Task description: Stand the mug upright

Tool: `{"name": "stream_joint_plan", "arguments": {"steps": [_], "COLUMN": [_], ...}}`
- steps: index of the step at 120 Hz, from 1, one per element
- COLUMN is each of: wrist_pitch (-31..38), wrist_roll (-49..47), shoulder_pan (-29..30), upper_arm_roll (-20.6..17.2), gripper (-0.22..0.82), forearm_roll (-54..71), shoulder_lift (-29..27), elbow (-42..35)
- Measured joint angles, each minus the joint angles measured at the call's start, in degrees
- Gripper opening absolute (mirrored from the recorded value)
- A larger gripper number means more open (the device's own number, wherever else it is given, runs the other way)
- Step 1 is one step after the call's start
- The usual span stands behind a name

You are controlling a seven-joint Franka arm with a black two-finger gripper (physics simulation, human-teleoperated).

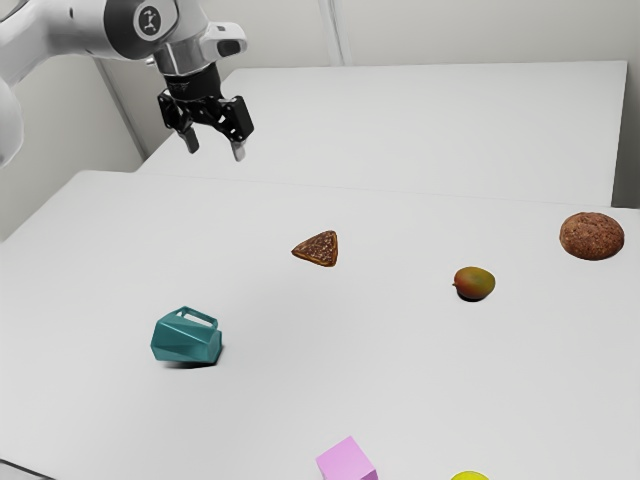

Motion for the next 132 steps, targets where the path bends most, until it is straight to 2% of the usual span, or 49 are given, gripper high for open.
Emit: {"name": "stream_joint_plan", "arguments": {"steps": [32, 49, 82, 103, 132], "wrist_pitch": [-1.13, -1.06, 7.32, 14.27, 21.25], "wrist_roll": [-1.45, -1.97, 2.65, 8.97, 19.94], "shoulder_pan": [0.81, 2.68, 7.31, 10.89, 18.30], "upper_arm_roll": [0.11, -0.22, -0.05, 0.05, 0.12], "gripper": [0.60, 0.60, 0.60, 0.60, 0.60], "forearm_roll": [-1.16, -3.77, -12.41, -18.49, -28.94], "shoulder_lift": [-0.40, -1.98, -11.25, -13.77, -14.32], "elbow": [-1.10, -5.16, -23.68, -32.54, -42.66]}}
